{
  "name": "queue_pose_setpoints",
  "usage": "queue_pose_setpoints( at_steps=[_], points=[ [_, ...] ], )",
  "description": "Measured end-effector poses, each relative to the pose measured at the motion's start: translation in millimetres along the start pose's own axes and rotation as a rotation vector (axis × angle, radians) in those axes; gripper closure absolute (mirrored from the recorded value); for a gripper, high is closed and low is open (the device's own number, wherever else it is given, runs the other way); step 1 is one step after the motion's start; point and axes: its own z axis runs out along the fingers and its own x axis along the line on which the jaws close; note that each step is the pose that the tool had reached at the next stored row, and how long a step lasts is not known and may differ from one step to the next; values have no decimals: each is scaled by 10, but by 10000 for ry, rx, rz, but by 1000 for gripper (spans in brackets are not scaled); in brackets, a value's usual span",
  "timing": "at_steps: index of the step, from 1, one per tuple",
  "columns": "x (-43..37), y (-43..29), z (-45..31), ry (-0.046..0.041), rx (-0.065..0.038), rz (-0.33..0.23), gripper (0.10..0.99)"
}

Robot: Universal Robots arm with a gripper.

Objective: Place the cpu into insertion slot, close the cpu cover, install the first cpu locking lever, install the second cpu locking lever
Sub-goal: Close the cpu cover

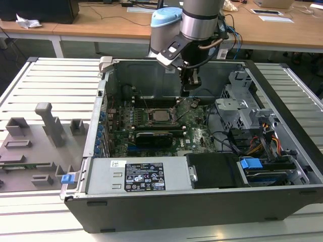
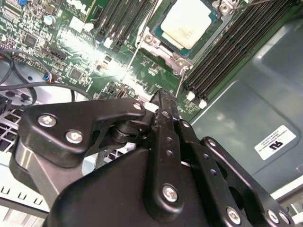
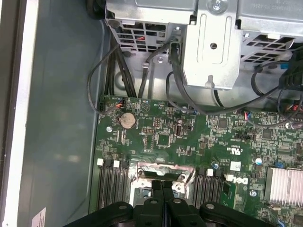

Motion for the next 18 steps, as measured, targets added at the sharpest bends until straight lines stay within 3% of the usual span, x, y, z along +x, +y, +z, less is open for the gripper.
queue_pose_setpoints(
  at_steps=[10, 18],
  points=[
    [-6, 61, 46, 4, 3, -130, 980],
    [-16, 160, 115, 5, 9, -380, 980]
  ],
)
